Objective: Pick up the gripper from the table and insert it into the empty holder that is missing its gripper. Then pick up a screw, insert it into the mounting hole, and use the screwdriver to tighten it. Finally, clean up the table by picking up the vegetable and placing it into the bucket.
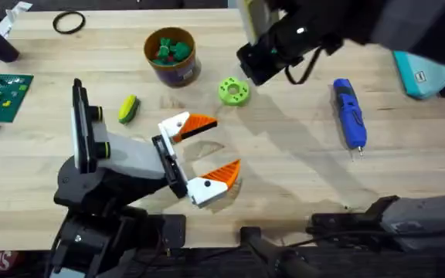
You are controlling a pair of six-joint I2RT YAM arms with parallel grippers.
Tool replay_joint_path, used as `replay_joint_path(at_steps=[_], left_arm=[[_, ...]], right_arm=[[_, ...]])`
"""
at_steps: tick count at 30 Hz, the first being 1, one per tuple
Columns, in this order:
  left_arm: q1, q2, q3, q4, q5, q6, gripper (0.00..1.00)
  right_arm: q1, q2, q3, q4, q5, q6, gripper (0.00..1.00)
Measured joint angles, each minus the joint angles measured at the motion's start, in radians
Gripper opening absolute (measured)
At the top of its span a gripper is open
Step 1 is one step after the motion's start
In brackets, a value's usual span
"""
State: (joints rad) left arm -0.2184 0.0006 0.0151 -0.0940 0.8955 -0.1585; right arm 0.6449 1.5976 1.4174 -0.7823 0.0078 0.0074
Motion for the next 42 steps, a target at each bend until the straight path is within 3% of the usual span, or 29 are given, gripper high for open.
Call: replay_joint_path(at_steps=[9, 15, 25, 32, 42], left_arm=[[0.000, 0.000, 0.000, 0.000, 0.000, 0.000, 0.983], [0.000, 0.000, 0.000, 0.000, 0.000, 0.000, 0.983], [0.000, 0.000, 0.000, 0.000, 0.002, 0.000, 0.983], [0.000, 0.000, 0.000, 0.000, 0.002, 0.000, 0.983], [0.000, 0.000, 0.000, 0.000, 0.002, 0.000, 0.983]], right_arm=[[0.008, -0.132, 0.000, -0.001, -0.169, 0.000, 0.003], [0.101, -0.158, 0.026, -0.006, -0.212, 0.002, 0.003], [0.312, -0.158, 0.130, -0.007, -0.212, -0.017, 0.003], [0.370, -0.124, 0.165, -0.072, -0.211, -0.017, 0.003], [0.373, -0.086, 0.171, -0.080, -0.166, -0.020, 0.003]])
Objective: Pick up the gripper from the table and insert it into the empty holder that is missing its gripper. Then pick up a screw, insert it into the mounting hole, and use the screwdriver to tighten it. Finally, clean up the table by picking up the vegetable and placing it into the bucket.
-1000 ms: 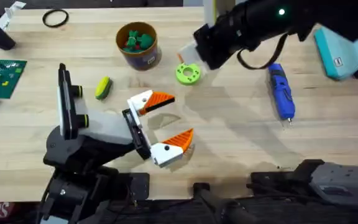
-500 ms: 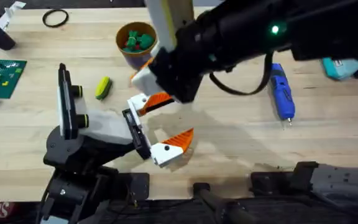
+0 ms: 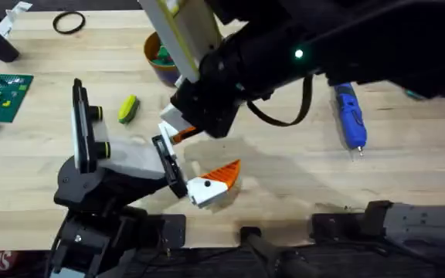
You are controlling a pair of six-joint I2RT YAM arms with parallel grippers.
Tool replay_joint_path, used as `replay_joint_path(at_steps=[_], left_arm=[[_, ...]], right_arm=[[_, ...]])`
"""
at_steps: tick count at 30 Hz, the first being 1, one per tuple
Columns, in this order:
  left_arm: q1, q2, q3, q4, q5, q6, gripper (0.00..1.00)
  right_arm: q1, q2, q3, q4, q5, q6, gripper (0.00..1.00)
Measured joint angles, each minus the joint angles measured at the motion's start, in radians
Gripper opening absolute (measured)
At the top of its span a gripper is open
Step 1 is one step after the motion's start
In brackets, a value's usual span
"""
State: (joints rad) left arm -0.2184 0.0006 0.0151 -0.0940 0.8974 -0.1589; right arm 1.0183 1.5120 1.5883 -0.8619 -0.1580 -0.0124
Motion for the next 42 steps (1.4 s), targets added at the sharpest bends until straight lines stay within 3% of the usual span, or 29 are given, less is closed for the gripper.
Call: replay_joint_path(at_steps=[42], left_arm=[[0.000, 0.000, 0.000, -0.001, 0.000, -0.011, 0.983]], right_arm=[[0.000, 0.141, 0.001, -0.001, 0.039, -0.015, 0.003]])
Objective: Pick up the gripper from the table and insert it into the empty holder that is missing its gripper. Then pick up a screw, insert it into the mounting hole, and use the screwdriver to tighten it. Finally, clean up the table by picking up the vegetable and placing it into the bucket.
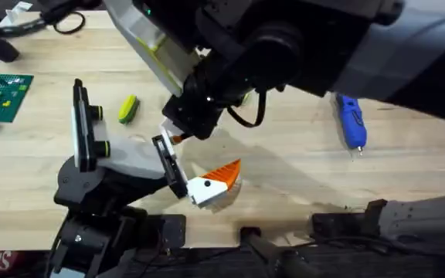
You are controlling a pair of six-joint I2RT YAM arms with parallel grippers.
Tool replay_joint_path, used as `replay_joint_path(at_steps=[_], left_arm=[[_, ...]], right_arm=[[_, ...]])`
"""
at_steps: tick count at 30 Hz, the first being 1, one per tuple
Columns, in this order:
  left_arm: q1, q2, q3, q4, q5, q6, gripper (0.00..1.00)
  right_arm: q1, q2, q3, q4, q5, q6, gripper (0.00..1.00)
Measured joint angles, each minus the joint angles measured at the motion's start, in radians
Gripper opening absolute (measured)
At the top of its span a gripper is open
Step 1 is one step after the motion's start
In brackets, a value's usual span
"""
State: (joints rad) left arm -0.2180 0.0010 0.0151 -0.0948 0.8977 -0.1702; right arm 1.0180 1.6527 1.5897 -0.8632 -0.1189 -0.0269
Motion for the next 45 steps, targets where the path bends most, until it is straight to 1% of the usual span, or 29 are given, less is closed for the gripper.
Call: replay_joint_path(at_steps=[8, 17, 29, 36, 39, 45], left_arm=[[0.000, 0.000, 0.000, 0.000, 0.000, -0.003, 0.983], [0.000, 0.000, 0.000, 0.000, -0.001, -0.007, 0.983], [0.000, 0.000, 0.000, 0.000, 0.000, -0.006, 0.983], [0.000, 0.000, 0.000, 0.000, 0.008, -0.013, 0.983], [0.000, 0.009, 0.000, -0.003, 0.008, -0.032, 0.983], [0.000, 0.011, 0.000, -0.003, 0.010, -0.038, 0.983]], right_arm=[[0.000, 0.001, 0.001, -0.001, 0.002, 0.000, 0.003], [0.000, 0.001, 0.007, -0.050, 0.003, 0.000, 0.003], [0.000, 0.005, 0.007, -0.019, 0.003, 0.000, 0.003], [0.000, 0.041, 0.019, 0.000, 0.002, 0.000, 0.002], [-0.001, 0.062, 0.023, -0.001, 0.003, 0.001, 0.002], [-0.001, 0.064, 0.025, -0.009, 0.003, 0.007, 0.002]])
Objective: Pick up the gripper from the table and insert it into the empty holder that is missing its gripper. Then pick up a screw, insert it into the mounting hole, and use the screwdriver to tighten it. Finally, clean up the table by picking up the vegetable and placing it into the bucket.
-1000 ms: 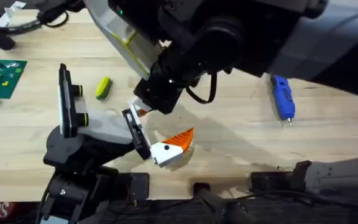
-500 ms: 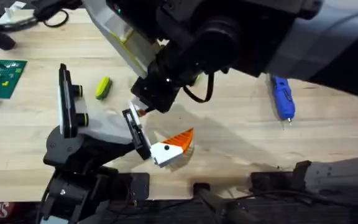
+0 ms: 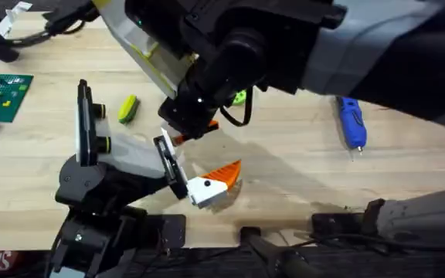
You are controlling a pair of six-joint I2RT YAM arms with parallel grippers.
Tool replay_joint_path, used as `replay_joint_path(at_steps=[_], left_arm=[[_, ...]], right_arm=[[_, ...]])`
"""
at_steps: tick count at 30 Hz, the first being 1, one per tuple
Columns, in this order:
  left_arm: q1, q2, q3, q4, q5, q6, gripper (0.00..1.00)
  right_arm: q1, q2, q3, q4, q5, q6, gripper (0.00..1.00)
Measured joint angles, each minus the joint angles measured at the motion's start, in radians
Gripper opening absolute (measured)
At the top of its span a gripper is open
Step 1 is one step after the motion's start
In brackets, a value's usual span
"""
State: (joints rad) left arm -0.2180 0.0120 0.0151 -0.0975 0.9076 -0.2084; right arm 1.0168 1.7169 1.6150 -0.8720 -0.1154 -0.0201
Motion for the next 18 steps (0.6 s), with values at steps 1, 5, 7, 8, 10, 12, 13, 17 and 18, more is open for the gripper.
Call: replay_joint_path(at_steps=[1, 5, 7, 8, 10, 12, 13, 17, 18], left_arm=[[0.000, 0.000, 0.000, 0.000, 0.002, -0.001, 0.983], [0.000, 0.000, 0.000, 0.000, 0.012, -0.002, 0.983], [0.000, 0.000, 0.000, 0.000, 0.013, -0.002, 0.983], [0.000, 0.000, 0.000, 0.000, 0.013, -0.002, 0.983], [0.000, 0.000, 0.000, 0.000, 0.015, -0.002, 0.983], [0.000, 0.000, 0.000, 0.000, 0.017, -0.001, 0.983], [0.000, 0.000, 0.000, 0.000, 0.017, -0.001, 0.983], [-0.002, 0.000, 0.000, 0.000, 0.020, 0.007, 0.983], [-0.004, 0.000, 0.000, 0.000, 0.023, 0.009, 0.983]], right_arm=[[0.000, 0.000, 0.000, -0.003, 0.000, 0.001, 0.002], [0.000, 0.000, 0.003, -0.015, 0.001, 0.005, 0.002], [0.000, 0.000, 0.004, -0.017, 0.002, 0.006, 0.002], [0.000, 0.000, 0.004, -0.017, 0.002, 0.006, 0.002], [0.000, -0.001, 0.004, -0.018, 0.002, 0.007, 0.002], [0.000, -0.004, 0.004, -0.024, 0.002, 0.009, 0.002], [0.000, -0.007, 0.004, -0.031, 0.002, 0.010, 0.002], [0.001, -0.023, 0.004, -0.070, -0.002, 0.016, 0.002], [0.001, -0.025, 0.004, -0.075, -0.001, 0.019, 0.002]])
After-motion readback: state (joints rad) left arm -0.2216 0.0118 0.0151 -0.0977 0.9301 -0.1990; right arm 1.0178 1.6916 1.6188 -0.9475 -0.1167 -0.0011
